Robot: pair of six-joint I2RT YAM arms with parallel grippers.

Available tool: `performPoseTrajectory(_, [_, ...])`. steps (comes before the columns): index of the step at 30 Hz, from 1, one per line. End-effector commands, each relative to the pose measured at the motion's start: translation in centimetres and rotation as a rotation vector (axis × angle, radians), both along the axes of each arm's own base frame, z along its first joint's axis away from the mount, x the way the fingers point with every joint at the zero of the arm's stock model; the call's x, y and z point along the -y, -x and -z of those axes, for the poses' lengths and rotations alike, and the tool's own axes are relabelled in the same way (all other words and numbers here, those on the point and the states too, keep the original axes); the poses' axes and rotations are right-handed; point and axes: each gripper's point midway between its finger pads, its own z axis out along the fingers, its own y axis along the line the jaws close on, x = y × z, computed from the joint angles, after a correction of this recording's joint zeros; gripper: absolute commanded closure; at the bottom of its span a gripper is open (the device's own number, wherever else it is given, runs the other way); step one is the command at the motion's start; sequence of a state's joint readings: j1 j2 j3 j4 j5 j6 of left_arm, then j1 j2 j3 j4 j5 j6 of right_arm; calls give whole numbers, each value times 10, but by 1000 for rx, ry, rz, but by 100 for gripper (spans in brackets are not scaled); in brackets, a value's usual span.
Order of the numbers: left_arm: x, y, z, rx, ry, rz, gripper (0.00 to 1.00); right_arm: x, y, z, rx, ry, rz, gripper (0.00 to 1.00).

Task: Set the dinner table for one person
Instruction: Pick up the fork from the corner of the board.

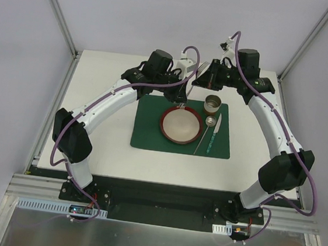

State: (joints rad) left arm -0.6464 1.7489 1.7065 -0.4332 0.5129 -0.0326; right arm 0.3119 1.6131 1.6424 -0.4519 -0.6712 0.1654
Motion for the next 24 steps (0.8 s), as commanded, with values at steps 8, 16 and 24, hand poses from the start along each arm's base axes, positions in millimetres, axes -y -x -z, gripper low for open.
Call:
performPoseTrajectory(8, [2, -3, -1, 1, 20, -4, 100, -5, 3, -22, 65, -44, -24, 99])
performPoseTrajectory(16, [-33, -15, 14, -64, 73, -86, 100, 3, 7, -1, 40, -29, -18, 76])
performPoseTrajectory(24, [-59, -24, 10, -61, 106, -165, 100, 32, 7, 13, 16, -33, 22, 66])
